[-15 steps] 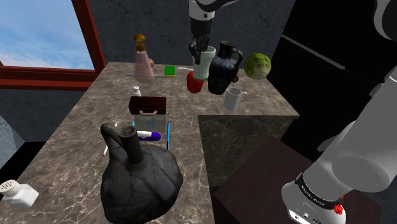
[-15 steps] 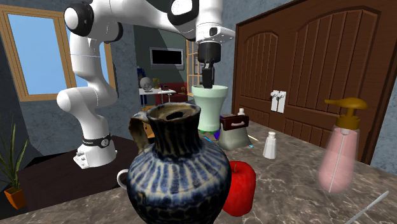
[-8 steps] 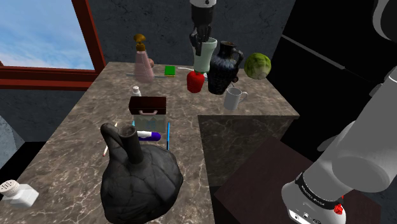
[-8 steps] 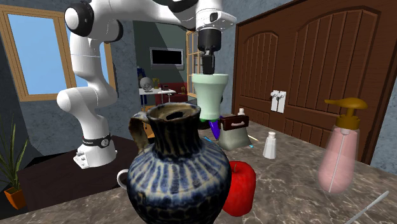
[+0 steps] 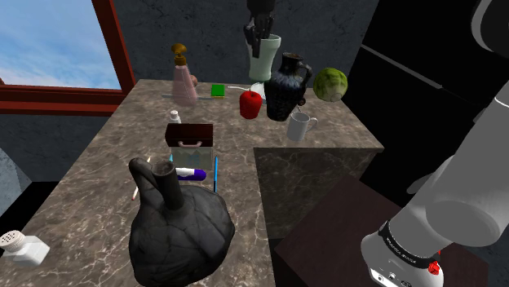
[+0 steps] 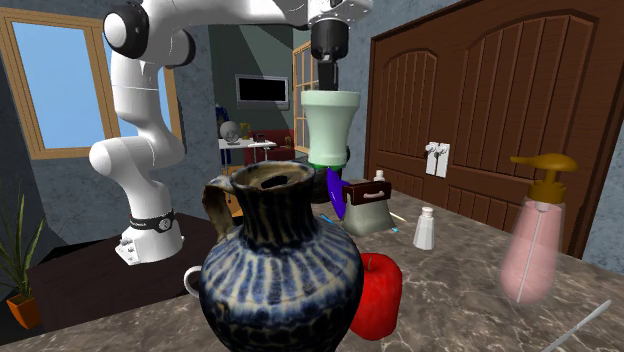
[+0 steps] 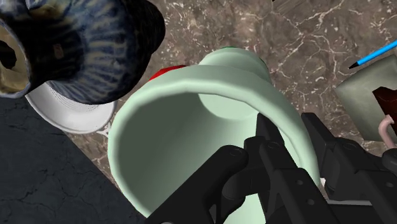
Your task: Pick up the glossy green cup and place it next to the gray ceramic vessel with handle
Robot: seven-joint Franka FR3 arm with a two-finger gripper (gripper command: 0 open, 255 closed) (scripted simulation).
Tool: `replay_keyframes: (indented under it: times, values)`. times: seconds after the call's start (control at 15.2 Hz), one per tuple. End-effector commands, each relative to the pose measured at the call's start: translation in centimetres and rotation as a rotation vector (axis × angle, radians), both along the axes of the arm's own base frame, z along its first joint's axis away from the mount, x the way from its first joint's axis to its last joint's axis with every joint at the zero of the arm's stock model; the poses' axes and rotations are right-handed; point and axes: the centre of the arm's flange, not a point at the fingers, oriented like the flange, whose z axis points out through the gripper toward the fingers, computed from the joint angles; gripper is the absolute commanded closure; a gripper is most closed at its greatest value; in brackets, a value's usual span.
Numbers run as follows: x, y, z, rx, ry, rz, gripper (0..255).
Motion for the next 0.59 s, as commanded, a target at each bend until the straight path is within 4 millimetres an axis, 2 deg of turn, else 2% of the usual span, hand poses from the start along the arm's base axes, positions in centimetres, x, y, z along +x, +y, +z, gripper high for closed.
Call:
replay_keyframes:
  times: [0.0,0.53]
  values:
    - [0.0,0.1,1.1,0.000,0.000,0.000,255]
    - [0.0,0.1,5.3,0.000,0.000,0.000,255]
